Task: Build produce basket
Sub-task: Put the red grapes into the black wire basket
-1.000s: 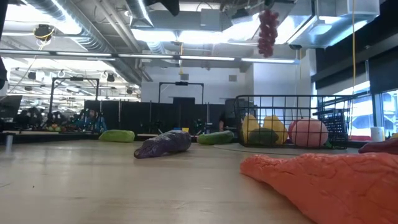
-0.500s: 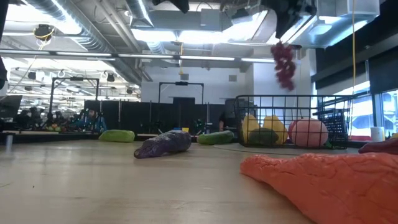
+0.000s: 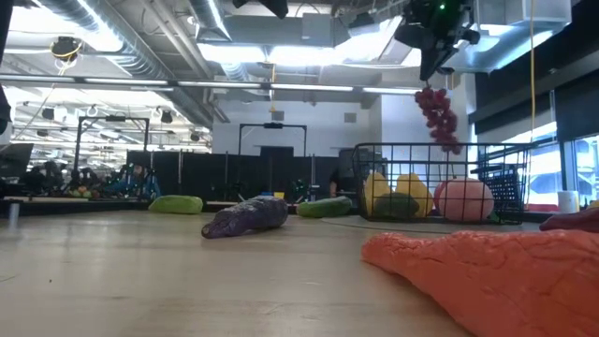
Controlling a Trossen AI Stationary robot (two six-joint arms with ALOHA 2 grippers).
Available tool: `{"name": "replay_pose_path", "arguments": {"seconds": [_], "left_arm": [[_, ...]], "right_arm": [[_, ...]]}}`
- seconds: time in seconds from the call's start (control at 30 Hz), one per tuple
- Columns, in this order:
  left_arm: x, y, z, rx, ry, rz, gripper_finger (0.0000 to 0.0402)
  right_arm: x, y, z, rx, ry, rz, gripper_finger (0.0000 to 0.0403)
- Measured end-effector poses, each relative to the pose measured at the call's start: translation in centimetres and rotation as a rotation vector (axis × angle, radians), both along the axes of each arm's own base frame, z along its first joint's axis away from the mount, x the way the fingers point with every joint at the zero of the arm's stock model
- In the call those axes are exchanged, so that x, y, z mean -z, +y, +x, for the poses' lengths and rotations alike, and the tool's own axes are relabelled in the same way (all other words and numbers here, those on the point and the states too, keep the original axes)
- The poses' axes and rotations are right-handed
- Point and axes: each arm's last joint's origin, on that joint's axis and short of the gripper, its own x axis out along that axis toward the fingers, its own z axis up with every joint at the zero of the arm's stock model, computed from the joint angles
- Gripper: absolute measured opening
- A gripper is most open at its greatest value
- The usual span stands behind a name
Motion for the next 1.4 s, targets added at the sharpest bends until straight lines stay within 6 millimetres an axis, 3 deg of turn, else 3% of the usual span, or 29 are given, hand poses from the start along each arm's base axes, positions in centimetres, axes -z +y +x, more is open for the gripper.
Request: {"name": "replay_pose_path", "arguments": {"seconds": [0.23, 0.8, 1.4], "left_arm": [[0.0, 0.1, 0.0, -0.008, -0.002, -0.005, 0.0041], [0.0, 0.6, -0.2, -0.025, 0.0, -0.007, 0.0041], [0.0, 0.6, -0.1, -0.025, 0.0, -0.007, 0.0041]], "right_arm": [[-0.1, 0.2, 0.2, -0.085, -0.09, 0.107, 0.0], [2.2, -0.7, 2.7, -0.112, -0.024, 0.186, 0.0], [2.3, -0.5, 2.7, -0.108, -0.042, 0.216, 0.0]]}}
